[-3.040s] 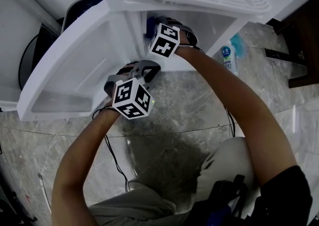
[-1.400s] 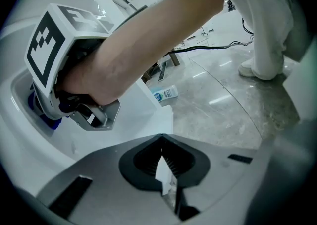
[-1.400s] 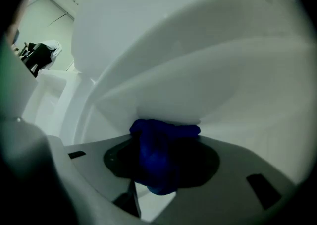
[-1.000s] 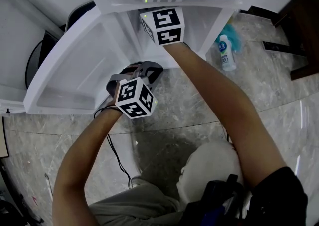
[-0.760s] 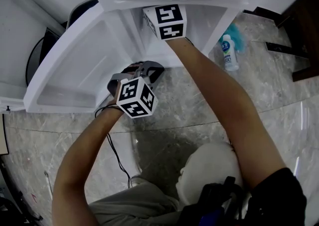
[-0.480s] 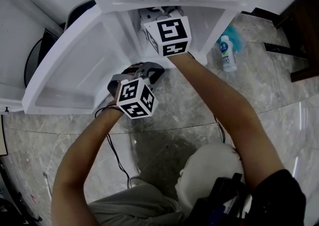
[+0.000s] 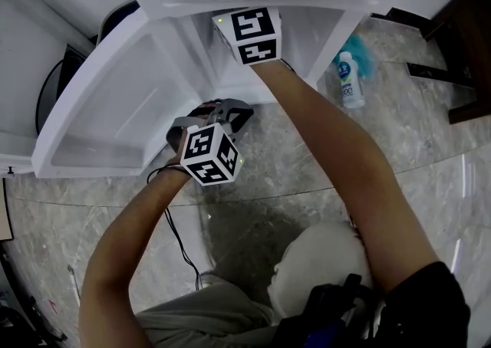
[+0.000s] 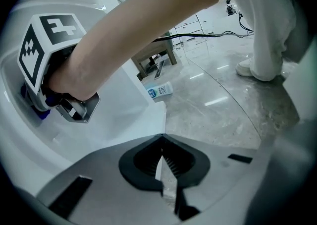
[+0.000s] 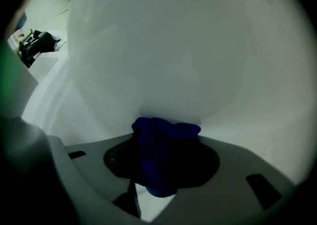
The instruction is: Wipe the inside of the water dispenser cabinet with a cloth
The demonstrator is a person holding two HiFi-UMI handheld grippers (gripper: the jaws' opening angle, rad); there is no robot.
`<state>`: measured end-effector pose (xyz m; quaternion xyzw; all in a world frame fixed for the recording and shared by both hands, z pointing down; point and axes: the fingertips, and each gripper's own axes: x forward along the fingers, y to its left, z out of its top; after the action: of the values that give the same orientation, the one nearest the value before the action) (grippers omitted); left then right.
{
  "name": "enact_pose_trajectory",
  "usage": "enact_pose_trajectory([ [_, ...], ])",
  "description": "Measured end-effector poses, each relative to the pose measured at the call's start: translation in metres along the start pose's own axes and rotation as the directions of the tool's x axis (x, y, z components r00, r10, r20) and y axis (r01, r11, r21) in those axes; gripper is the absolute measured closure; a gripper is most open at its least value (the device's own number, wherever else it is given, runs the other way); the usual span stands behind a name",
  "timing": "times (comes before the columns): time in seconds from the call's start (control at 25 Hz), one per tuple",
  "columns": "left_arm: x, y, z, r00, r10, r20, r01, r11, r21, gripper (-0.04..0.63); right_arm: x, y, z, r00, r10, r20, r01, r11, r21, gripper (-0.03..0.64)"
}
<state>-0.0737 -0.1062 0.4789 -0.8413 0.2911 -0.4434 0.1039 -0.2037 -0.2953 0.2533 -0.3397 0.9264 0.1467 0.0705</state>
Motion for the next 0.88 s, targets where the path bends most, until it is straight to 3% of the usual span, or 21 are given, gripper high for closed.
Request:
enact_pose_trajectory([
  [0.36,0.003,0.002,0.001,1.0,0.0,0.002,0.0,1.0,-0.002,0.589,-0.03,0.016,0.015,0.998,0.025,0.057,-0.029,0.998,0.061,0.456],
  [0.64,0.0,-0.004,0.001,1.0,-0.009,-0.003,0.009,1.0,-0.007,0.589,0.004,-0.005,-0.002,1.0,-0.025,0.004,0.025,0.999,0.045,0.456],
  [0.88,-0.001,0.001,0.002,1.0,-0.001,-0.001,0.001,1.0,0.001,0.589,-0.003,-0.001,0.002,1.0,0.008,-0.008,-0.008,0.999,0.046,0.456],
])
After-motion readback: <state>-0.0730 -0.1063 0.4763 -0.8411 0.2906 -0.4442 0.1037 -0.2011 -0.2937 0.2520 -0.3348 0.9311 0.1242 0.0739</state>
